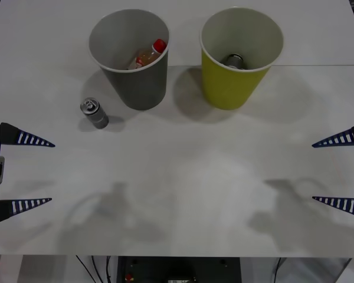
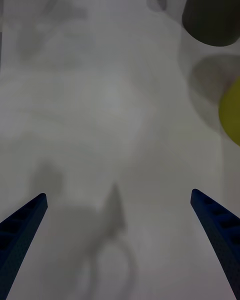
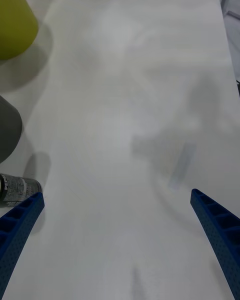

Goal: Put the can into the green bin and the plastic bottle into the gray bin

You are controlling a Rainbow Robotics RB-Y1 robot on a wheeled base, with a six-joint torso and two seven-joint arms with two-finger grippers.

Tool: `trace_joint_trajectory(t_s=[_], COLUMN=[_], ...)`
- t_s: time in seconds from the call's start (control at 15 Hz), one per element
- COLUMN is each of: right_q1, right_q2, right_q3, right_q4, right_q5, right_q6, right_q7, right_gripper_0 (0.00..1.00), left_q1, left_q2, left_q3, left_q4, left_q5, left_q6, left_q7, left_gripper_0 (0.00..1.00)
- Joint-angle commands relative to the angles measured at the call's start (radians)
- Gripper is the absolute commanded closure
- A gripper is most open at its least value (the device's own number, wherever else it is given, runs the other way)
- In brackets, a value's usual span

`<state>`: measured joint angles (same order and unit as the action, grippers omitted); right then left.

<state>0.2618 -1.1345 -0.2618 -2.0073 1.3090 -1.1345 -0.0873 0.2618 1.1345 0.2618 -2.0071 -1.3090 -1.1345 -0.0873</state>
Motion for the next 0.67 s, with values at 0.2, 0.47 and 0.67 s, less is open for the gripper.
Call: trace_joint_trajectory(t_s=[0.2, 0.47, 0.67], right_q1=[0.000, 0.000, 0.000], right_q2=[0.000, 0.000, 0.000], right_q3=[0.000, 0.000, 0.000], right_q4=[0.000, 0.000, 0.000], right_q5=[0.000, 0.000, 0.000], right_q6=[0.000, 0.000, 0.000], right_q7=[0.000, 0.000, 0.000], right_gripper_0=[0.00, 0.00, 0.00], left_q1=[0.007, 0.001, -0.003], left_q2=[-0.009, -0.015, -0.028], left_q3=[-0.013, -0.004, -0.023], left_q4=[0.013, 0.016, 0.082], left_q5=[-0.004, -0.001, 0.100], left_q6=[-0.005, -0.018, 0.028], left_q7=[0.004, 0.027, 0.044], left_gripper_0=[0.00, 0.00, 0.00])
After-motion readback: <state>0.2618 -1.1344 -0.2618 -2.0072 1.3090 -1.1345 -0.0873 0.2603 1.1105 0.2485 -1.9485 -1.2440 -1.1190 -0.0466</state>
